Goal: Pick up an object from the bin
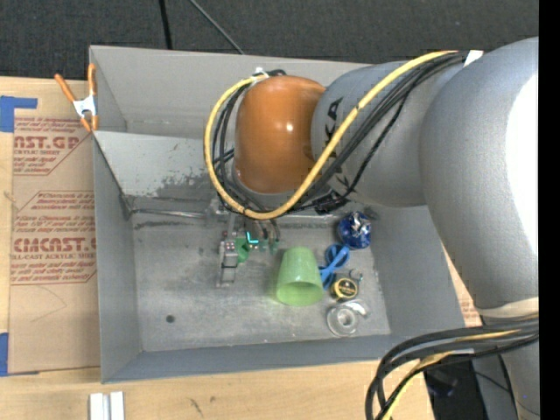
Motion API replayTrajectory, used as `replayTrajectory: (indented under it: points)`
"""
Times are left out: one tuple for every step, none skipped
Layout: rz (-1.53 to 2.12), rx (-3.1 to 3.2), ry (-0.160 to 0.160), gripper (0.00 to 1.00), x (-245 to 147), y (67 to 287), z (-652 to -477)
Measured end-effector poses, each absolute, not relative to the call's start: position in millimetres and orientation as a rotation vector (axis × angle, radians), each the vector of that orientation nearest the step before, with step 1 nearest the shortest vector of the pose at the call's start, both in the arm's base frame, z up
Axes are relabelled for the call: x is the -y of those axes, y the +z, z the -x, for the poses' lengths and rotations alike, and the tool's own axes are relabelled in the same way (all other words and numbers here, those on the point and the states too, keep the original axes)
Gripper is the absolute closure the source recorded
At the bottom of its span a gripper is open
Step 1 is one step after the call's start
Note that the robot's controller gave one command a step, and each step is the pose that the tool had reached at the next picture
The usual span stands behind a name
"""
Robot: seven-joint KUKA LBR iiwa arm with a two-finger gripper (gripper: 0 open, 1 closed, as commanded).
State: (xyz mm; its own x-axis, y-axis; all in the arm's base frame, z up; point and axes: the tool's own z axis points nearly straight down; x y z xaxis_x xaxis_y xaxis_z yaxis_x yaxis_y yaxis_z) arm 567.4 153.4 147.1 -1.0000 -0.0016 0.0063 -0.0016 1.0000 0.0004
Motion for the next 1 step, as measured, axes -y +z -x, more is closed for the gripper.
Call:
replayTrajectory:
  points:
    - [-0.110, 3.137, 0.004, 0.00, -99.5, 91.9, -591.7]
